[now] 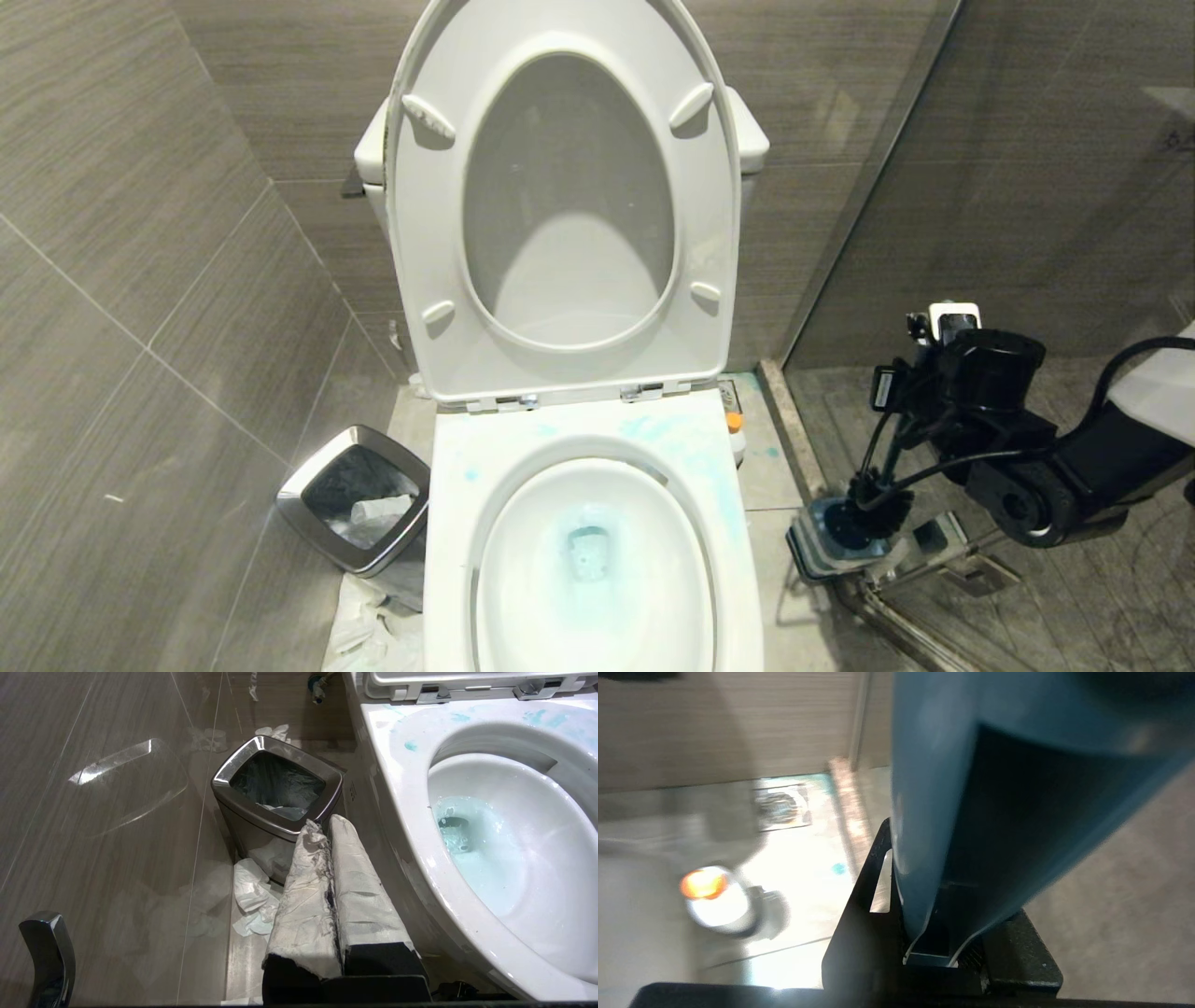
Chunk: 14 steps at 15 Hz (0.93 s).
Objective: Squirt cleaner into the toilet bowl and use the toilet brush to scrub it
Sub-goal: Put the toilet brush back
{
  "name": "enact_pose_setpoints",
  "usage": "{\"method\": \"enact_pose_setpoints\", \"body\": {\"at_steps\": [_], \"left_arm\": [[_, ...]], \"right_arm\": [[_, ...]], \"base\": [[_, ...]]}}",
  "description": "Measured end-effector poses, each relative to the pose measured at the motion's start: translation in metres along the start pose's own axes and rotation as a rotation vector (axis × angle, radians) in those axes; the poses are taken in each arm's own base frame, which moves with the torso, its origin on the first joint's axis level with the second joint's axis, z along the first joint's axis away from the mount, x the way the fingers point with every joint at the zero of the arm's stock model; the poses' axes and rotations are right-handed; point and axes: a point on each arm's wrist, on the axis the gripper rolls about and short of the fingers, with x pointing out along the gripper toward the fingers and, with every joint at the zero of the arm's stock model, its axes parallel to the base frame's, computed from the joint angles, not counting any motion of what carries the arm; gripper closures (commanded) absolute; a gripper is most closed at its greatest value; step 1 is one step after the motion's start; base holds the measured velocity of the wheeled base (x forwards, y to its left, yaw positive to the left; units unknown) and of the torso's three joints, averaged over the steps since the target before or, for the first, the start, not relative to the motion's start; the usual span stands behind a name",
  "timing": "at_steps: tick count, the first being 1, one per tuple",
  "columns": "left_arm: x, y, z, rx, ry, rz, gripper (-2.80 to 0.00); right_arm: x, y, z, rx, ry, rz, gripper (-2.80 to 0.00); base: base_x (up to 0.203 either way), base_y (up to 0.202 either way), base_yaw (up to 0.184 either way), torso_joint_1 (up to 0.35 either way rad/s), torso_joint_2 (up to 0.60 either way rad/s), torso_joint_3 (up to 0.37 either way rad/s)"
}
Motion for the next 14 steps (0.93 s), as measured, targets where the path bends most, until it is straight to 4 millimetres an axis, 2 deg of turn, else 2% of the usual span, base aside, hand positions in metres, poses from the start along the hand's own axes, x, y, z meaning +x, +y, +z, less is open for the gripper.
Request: {"method": "enact_pose_setpoints", "body": {"at_steps": [3, 7, 12, 14], "left_arm": [[0.000, 0.000, 0.000, 0.000, 0.000, 0.000, 0.00], [0.000, 0.000, 0.000, 0.000, 0.000, 0.000, 0.00], [0.000, 0.000, 0.000, 0.000, 0.000, 0.000, 0.00], [0.000, 0.000, 0.000, 0.000, 0.000, 0.000, 0.00]], "right_arm": [[0.013, -0.001, -0.020, -0.030, -0.041, -0.018, 0.00], [0.024, 0.004, -0.044, -0.046, -0.012, 0.000, 0.00], [0.031, 0.009, -0.064, -0.061, 0.026, 0.029, 0.00], [0.037, 0.011, -0.066, -0.060, 0.018, 0.032, 0.00]], "base": [[0.000, 0.000, 0.000, 0.000, 0.00, 0.000], [0.000, 0.000, 0.000, 0.000, 0.00, 0.000], [0.000, 0.000, 0.000, 0.000, 0.00, 0.000], [0.000, 0.000, 0.000, 0.000, 0.00, 0.000]]}}
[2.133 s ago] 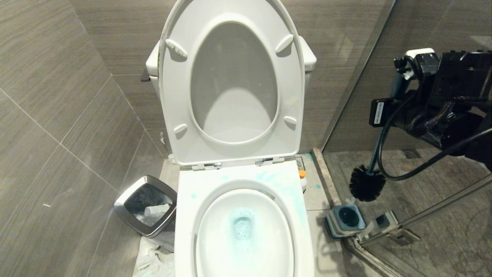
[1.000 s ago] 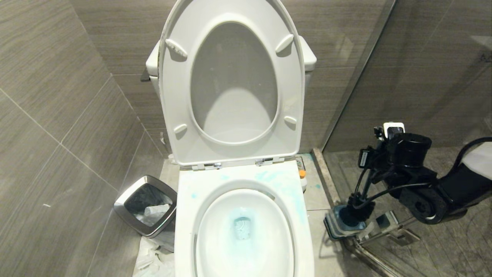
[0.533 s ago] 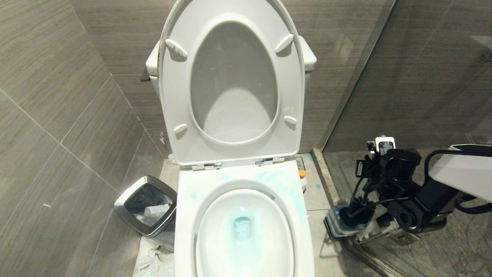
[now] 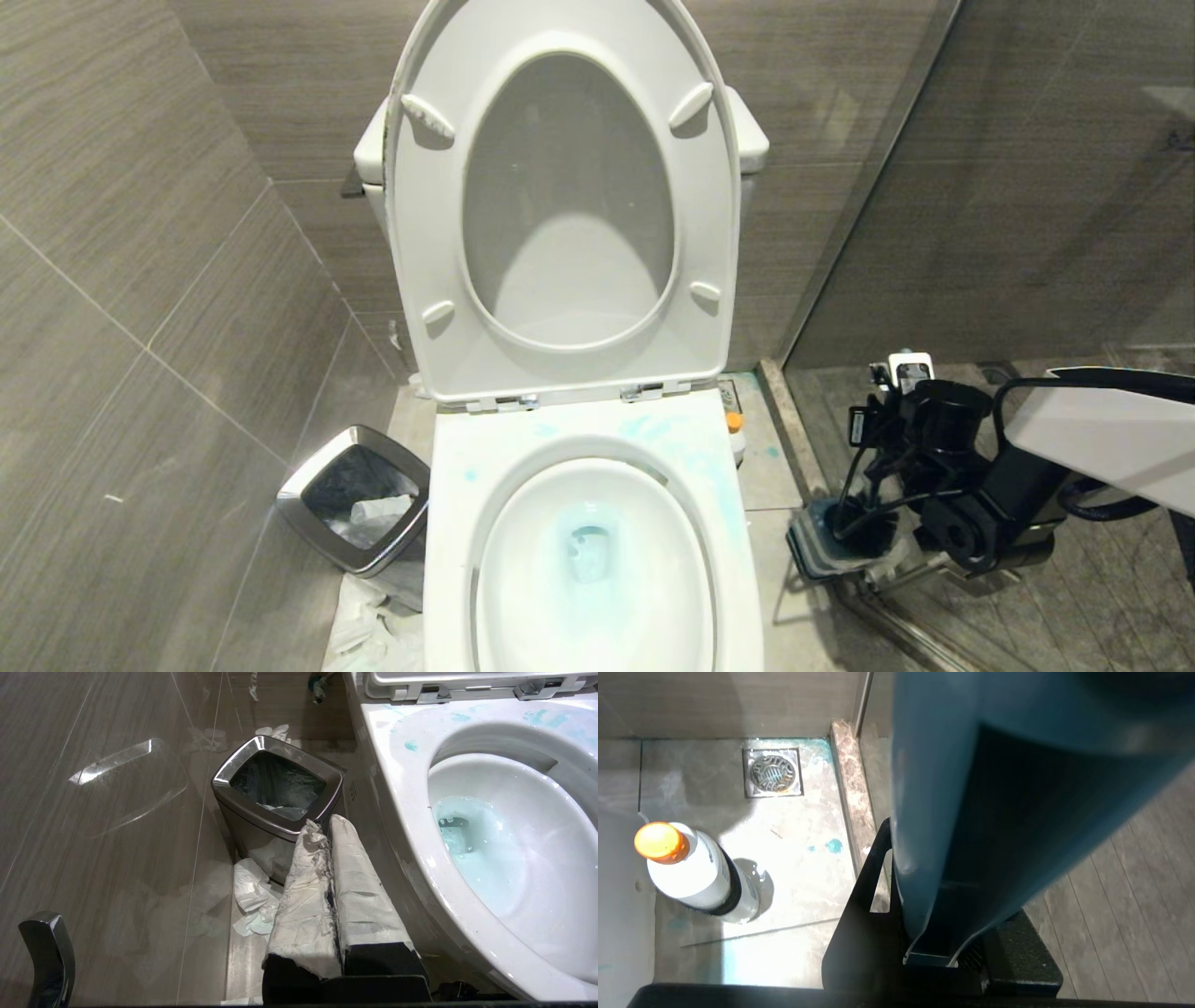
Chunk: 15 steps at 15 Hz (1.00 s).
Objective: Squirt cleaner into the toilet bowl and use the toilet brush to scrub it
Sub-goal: Put the toilet brush back
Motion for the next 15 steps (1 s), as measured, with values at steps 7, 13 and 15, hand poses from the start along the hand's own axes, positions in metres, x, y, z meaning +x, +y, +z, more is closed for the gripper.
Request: {"method": "enact_pose_setpoints", "body": {"at_steps": [7, 13, 15], "left_arm": [[0.0000, 0.0000, 0.0001, 0.000, 0.000, 0.000, 0.00], [0.0000, 0.0000, 0.0000, 0.000, 0.000, 0.000, 0.00], [0.0000, 0.0000, 0.0000, 0.000, 0.000, 0.000, 0.00]], "right_arm": [[0.0104, 0.0043, 0.0000, -0.034, -0.026, 0.019, 0.00], [0.0117, 0.0051, -0.0046, -0.036, -0.018, 0.023, 0.00], [0.0121, 0.0054, -0.0068, -0.039, -0.013, 0.023, 0.00]], "base": [[0.000, 0.000, 0.000, 0.000, 0.00, 0.000], [0.000, 0.000, 0.000, 0.000, 0.00, 0.000], [0.000, 0.000, 0.000, 0.000, 0.00, 0.000]]}}
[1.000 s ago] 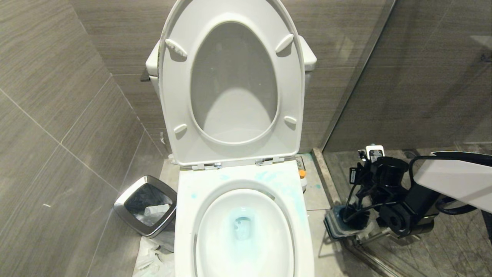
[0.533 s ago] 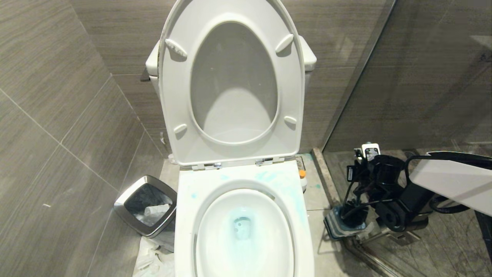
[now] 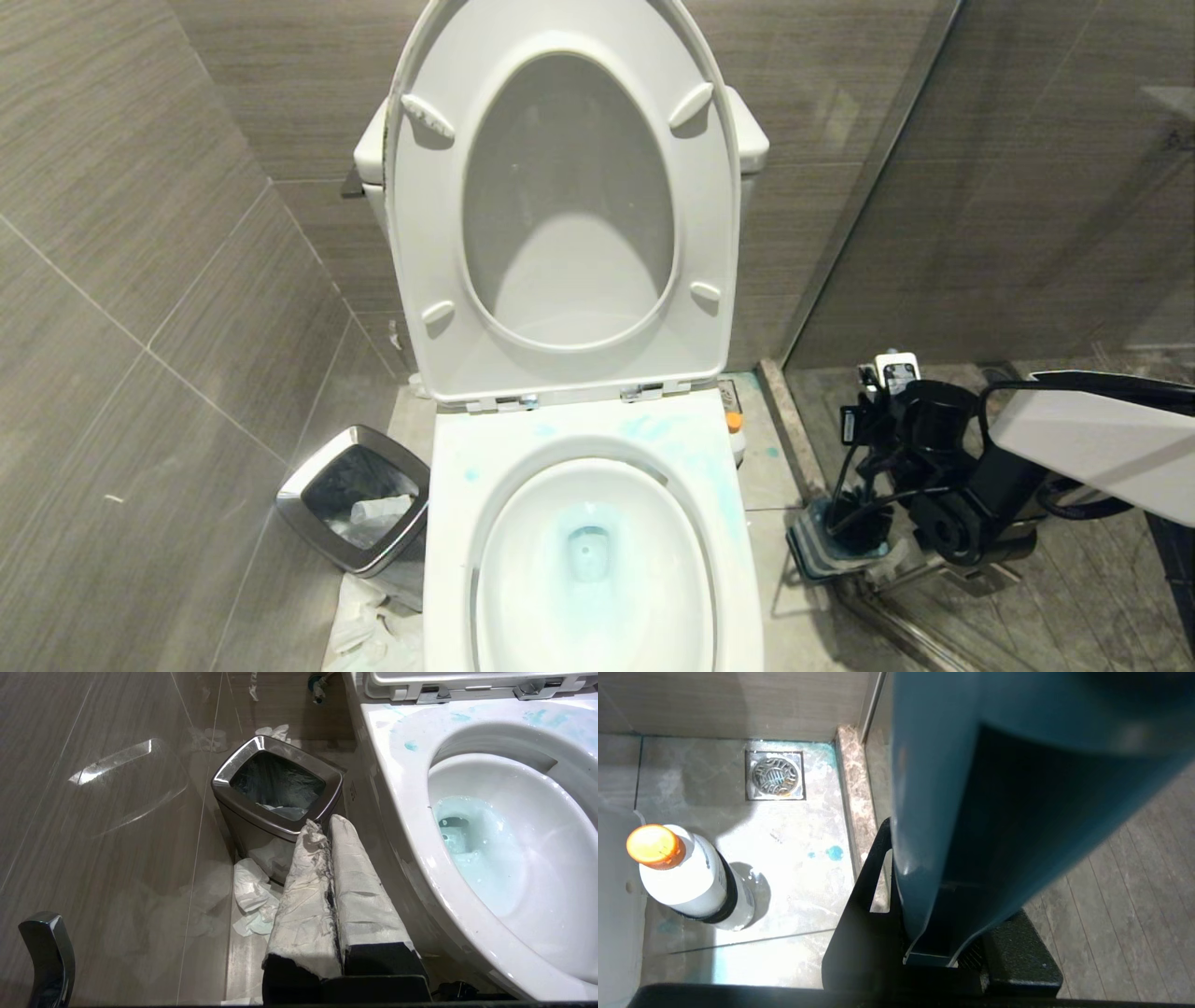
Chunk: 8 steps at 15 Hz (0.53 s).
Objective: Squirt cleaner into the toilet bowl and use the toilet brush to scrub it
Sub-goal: Put the toilet brush back
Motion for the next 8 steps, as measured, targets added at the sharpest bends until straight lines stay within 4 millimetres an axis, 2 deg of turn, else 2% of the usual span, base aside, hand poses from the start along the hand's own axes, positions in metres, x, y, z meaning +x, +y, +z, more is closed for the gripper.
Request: {"method": "enact_pose_setpoints", "body": {"at_steps": [8], "left_arm": [[0.0000, 0.0000, 0.0000, 0.000, 0.000, 0.000, 0.00]], "right_arm": [[0.0009, 0.0013, -0.0054, -0.008, 0.011, 0.008, 0.00]], "base": [[0.000, 0.000, 0.000, 0.000, 0.00, 0.000]]}}
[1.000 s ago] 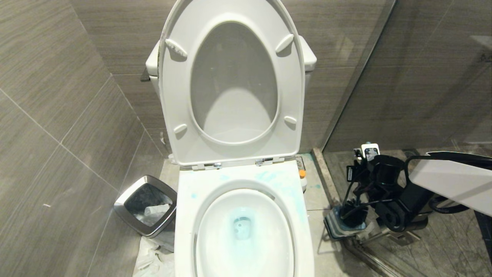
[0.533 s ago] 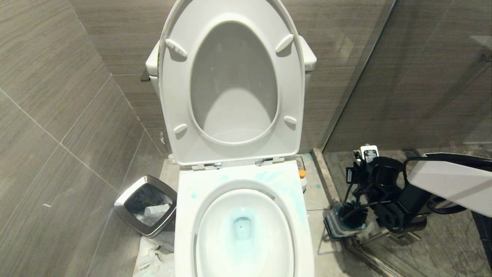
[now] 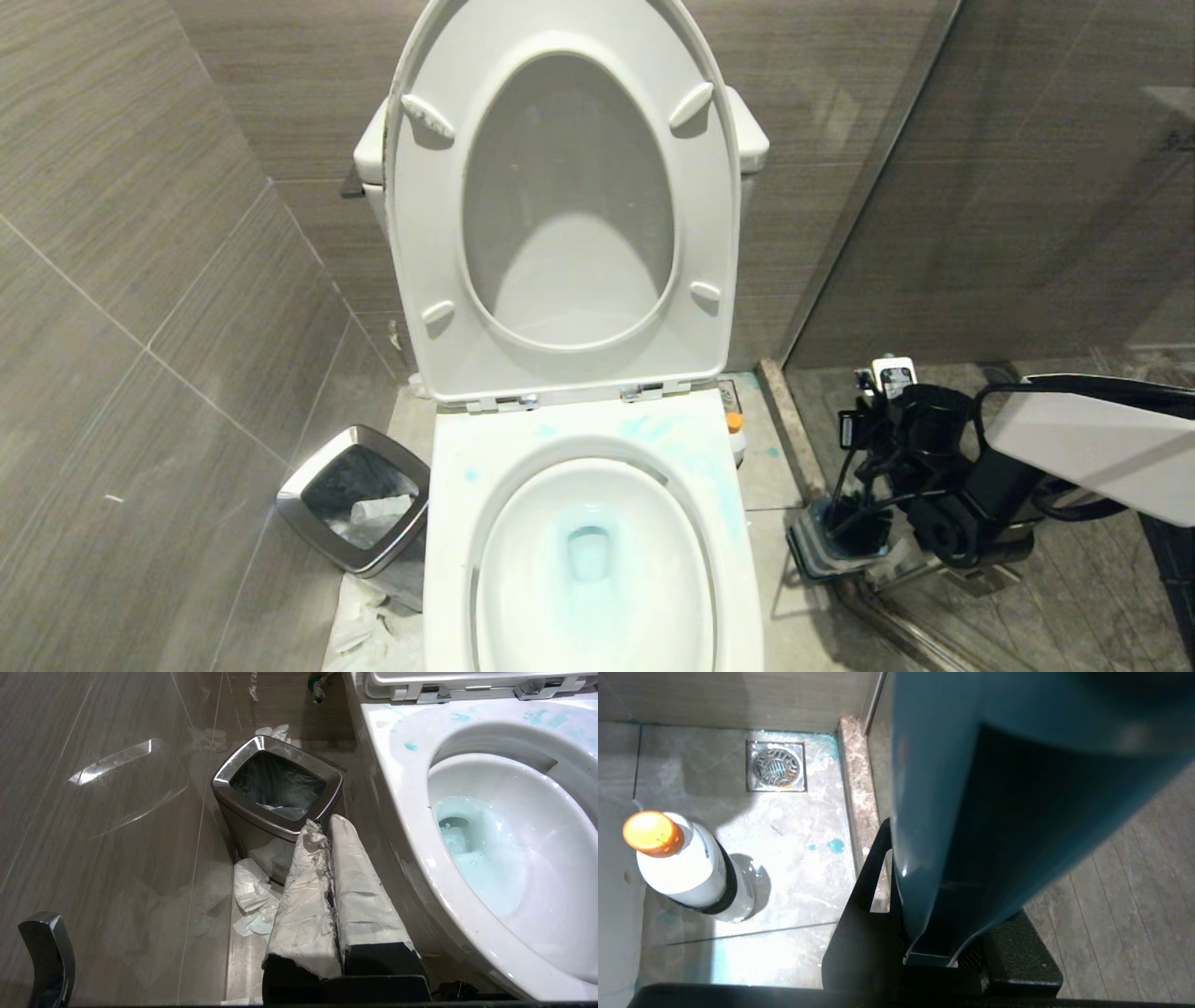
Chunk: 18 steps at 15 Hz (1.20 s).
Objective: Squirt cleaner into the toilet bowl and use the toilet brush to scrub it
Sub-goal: Put the toilet brush back
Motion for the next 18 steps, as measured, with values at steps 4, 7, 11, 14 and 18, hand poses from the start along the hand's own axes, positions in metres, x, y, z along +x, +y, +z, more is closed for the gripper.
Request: {"method": "enact_pose_setpoints", "body": {"at_steps": [4, 7, 11, 14, 18], "left_arm": [[0.0000, 0.0000, 0.0000, 0.000, 0.000, 0.000, 0.00], [0.0000, 0.0000, 0.0001, 0.002, 0.000, 0.000, 0.00], [0.0000, -0.0001, 0.0003, 0.002, -0.002, -0.001, 0.00], [-0.0001, 0.0000, 0.0006, 0.002, -0.004, -0.001, 0.00], [0.0000, 0.0000, 0.0003, 0.001, -0.002, -0.001, 0.00]], "right_arm": [[0.0017, 0.0010, -0.0023, -0.004, 0.002, 0.001, 0.00], [0.0037, -0.0009, -0.0022, -0.001, -0.002, -0.003, 0.00], [0.0082, -0.0035, -0.0005, -0.001, -0.017, -0.004, 0.00], [0.0093, -0.0039, 0.0001, -0.002, -0.019, -0.003, 0.00], [0.0057, -0.0052, 0.0019, -0.006, -0.017, 0.009, 0.00]], "base": [[0.000, 0.000, 0.000, 0.000, 0.00, 0.000], [0.000, 0.000, 0.000, 0.000, 0.00, -0.066], [0.000, 0.000, 0.000, 0.003, 0.00, -0.174], [0.000, 0.000, 0.000, 0.001, 0.00, -0.147], [0.000, 0.000, 0.000, 0.001, 0.00, -0.020]]}}
